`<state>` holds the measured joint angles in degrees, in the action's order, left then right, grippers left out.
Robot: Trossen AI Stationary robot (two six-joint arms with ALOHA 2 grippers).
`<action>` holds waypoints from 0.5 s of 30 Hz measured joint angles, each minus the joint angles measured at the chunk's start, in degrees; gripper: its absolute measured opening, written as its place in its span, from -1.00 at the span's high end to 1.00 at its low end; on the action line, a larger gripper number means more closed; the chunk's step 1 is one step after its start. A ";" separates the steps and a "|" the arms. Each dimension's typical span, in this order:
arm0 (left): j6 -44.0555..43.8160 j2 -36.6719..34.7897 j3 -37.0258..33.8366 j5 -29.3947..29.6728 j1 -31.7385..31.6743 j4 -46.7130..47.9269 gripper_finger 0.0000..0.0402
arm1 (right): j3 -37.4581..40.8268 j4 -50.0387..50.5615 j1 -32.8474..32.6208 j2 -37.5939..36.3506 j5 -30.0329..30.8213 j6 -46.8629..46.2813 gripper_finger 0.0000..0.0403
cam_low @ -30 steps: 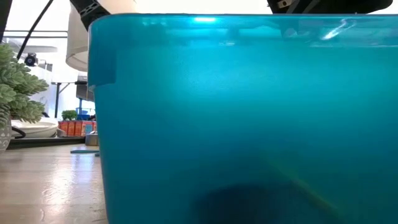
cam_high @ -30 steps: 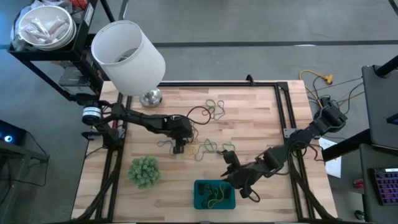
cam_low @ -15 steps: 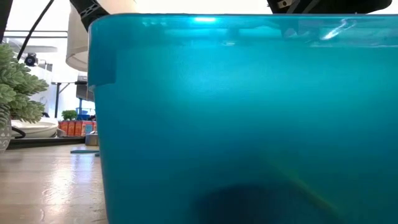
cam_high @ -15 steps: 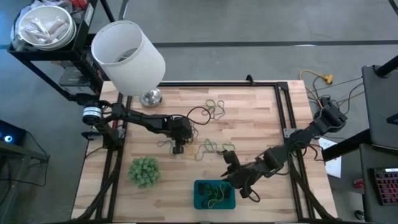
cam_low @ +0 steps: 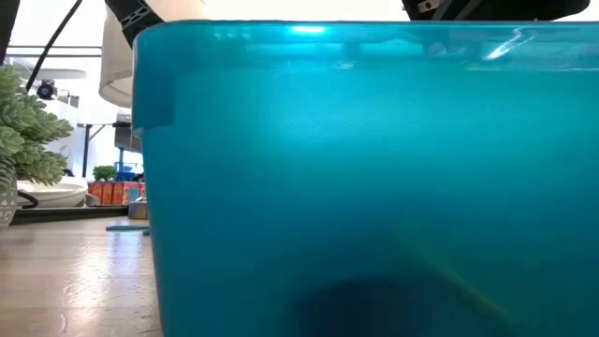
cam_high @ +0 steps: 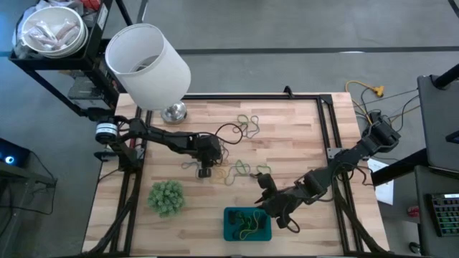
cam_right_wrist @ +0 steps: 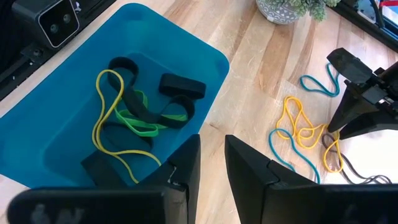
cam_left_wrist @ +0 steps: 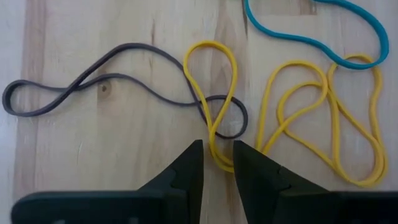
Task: Pick and place rubber bands into bin
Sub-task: Put the yellow rubber band into the blue bin
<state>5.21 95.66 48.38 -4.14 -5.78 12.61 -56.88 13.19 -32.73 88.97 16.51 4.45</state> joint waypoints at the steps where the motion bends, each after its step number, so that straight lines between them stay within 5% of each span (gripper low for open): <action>1: 0.00 -0.02 0.00 0.00 -0.07 -0.01 0.65 | 0.00 -0.02 0.00 0.00 0.00 0.00 0.66; 8: 0.09 -0.02 0.00 0.11 -0.28 -0.01 0.67 | 0.00 -0.02 0.00 0.01 0.00 0.00 0.66; 15: 1.93 -0.02 0.00 1.30 -0.38 -0.03 0.97 | 0.00 -0.02 0.00 0.02 0.00 0.00 0.66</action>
<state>7.14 95.64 48.38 -2.84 -6.16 12.58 -56.88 13.17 -32.73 88.99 16.52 4.45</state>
